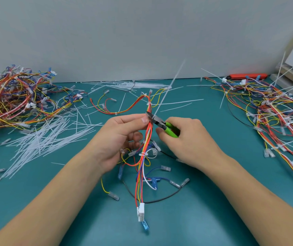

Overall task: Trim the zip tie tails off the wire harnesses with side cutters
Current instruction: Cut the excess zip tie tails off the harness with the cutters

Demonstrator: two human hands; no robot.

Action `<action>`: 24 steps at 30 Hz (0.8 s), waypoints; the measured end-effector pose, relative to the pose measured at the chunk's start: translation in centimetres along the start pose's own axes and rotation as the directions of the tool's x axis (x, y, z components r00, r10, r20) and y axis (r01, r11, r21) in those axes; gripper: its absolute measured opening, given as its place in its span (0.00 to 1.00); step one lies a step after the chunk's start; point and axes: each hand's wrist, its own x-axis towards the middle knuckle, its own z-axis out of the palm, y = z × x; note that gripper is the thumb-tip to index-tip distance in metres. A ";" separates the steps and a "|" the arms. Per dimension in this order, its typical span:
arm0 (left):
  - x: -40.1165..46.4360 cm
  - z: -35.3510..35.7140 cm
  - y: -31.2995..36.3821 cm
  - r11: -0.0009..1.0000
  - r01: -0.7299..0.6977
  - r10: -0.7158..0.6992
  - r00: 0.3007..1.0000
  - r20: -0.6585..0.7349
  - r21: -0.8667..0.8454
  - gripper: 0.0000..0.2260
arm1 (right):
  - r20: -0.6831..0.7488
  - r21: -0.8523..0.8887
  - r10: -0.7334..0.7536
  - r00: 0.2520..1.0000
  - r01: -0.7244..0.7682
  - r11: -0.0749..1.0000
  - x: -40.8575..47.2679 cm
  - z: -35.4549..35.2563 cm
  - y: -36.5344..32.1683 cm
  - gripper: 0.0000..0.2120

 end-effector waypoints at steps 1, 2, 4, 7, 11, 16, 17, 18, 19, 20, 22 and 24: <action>0.0 0.0 0.0 1.000 0.001 -0.001 1.000 0.001 0.002 0.12 | 0.008 -0.013 0.014 1.000 -0.014 1.000 0.1 -0.1 0.1 0.16; 0.0 0.0 0.0 1.000 0.001 -0.001 1.000 0.005 0.003 0.12 | 0.018 -0.030 0.027 0.999 -0.027 0.999 0.2 -0.1 0.1 0.17; 0.0 0.0 0.0 1.000 0.001 -0.001 1.000 0.019 -0.002 0.10 | 0.024 -0.057 0.032 0.999 -0.031 0.998 0.2 -0.3 0.1 0.18; 0.0 0.0 0.0 1.000 -0.009 0.009 1.000 0.022 -0.007 0.07 | -0.029 -0.046 -0.003 1.000 0.001 0.999 0.0 -0.2 0.0 0.16; -0.1 0.2 0.0 1.000 0.011 -0.011 1.000 0.006 -0.025 0.05 | -0.013 -0.034 -0.042 0.999 0.041 0.999 0.1 -0.1 -0.2 0.11; -0.1 0.3 -0.1 0.999 0.029 -0.028 0.999 0.037 -0.036 0.05 | 0.014 -0.043 -0.054 0.998 0.054 0.998 0.1 -0.3 0.0 0.03; -0.1 0.3 -0.1 0.999 0.027 -0.025 0.999 0.040 -0.035 0.05 | 0.010 -0.045 -0.060 0.998 0.061 0.997 0.1 -0.3 -0.1 0.03; -0.1 0.3 0.0 0.999 0.025 -0.024 0.999 0.042 -0.035 0.05 | 0.007 -0.047 -0.063 0.998 0.063 0.997 0.1 -0.3 -0.1 0.04; -0.1 0.3 0.0 0.999 0.025 -0.024 0.999 0.043 -0.033 0.06 | 0.005 -0.049 -0.061 0.998 0.061 0.997 0.1 -0.3 -0.1 0.04; -0.2 0.3 0.0 0.999 0.025 -0.024 0.999 0.046 -0.030 0.06 | 0.004 -0.051 -0.054 0.999 0.054 0.997 0.1 -0.2 -0.1 0.04; -0.2 0.3 0.0 0.999 0.024 -0.023 0.998 0.050 -0.025 0.06 | 0.009 -0.053 -0.028 1.000 0.028 0.998 0.0 -0.1 0.0 0.08; -0.2 0.2 0.0 0.999 0.026 -0.024 0.999 0.046 -0.029 0.06 | 0.018 -0.057 0.005 1.000 -0.003 0.998 0.0 -0.1 0.0 0.16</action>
